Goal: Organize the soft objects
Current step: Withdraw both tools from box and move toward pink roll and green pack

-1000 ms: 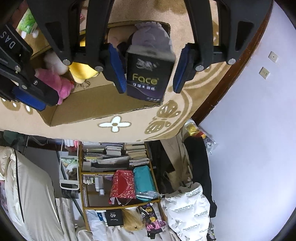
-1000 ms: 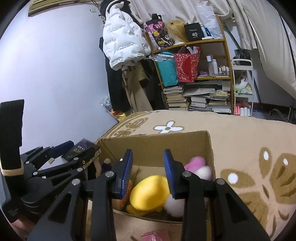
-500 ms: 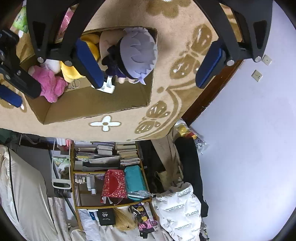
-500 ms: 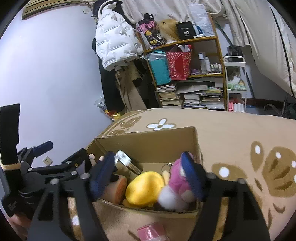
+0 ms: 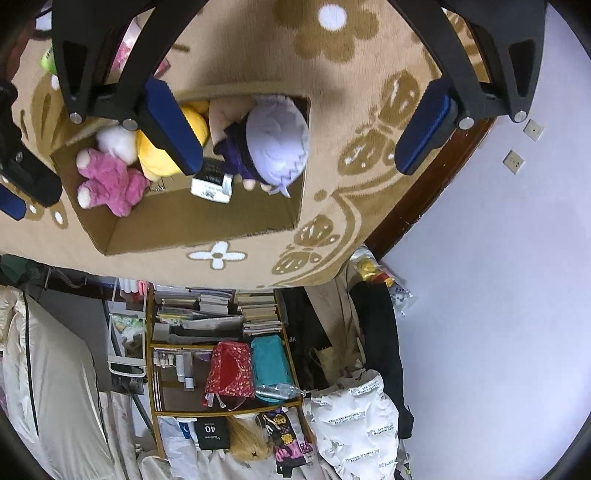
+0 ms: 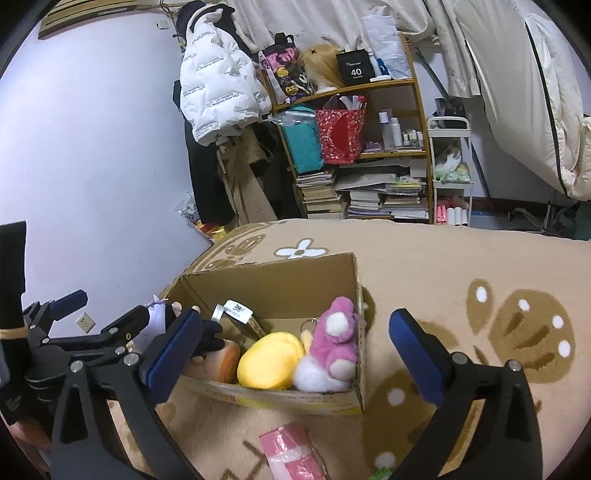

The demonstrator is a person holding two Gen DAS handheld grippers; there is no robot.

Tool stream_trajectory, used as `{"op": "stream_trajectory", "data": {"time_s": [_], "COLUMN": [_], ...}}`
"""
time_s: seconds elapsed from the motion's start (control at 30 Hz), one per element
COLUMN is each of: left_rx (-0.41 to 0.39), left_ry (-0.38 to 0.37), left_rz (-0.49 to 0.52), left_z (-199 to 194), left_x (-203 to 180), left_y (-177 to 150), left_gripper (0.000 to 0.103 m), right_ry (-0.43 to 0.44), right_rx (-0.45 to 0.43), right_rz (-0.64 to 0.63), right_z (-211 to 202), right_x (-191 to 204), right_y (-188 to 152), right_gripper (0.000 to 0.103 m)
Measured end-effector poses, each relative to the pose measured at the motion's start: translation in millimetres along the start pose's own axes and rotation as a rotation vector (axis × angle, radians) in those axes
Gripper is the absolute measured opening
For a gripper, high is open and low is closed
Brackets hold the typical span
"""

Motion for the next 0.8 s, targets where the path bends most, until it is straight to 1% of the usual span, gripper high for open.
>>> {"op": "stream_trajectory", "data": {"time_s": [0.13, 0.27, 0.37, 0.57, 0.67, 0.8], "left_rx": [0.033, 0.054, 0.09, 0.132, 0.186, 0.271], "left_ry": [-0.029, -0.037, -0.041, -0.046, -0.084, -0.105], "left_rz": [-0.001, 0.004, 0.008, 0.03, 0.01, -0.011], "left_z": [-10.8, -19.1, -21.7, -23.9, -20.9, -10.8], "left_x": [-4.6, -8.9, -13.4, -24.7, -31.4, -39.1], "left_y": [-8.8, -21.4, -34.0, -52.5, -63.4, -82.6], "left_gripper": [0.103, 0.103, 0.103, 0.103, 0.103, 0.103], "right_ry": [0.003, 0.0, -0.004, 0.002, -0.011, -0.019], "right_rx": [0.008, 0.013, 0.024, 0.065, 0.085, 0.121], "right_rz": [0.013, 0.029, 0.035, 0.057, 0.06, 0.099], "right_z": [-8.0, -19.1, -25.1, -30.8, -32.2, -31.2], "right_x": [-3.4, -7.7, -9.2, -14.3, -16.9, -22.1], "right_y": [-3.4, -9.7, -14.9, -28.1, -36.5, -51.6], "right_gripper": [0.103, 0.103, 0.103, 0.103, 0.103, 0.103]}}
Point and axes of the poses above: each gripper's, at about its wrist camera, not at the fingertips, and z roughly the way its jaws point, x to its left, y to its top, the point moved 8 cm from there along z, roughly the way its jaws point, and after that the axes turned 14 degrees about -z, right-handed, at the moved point
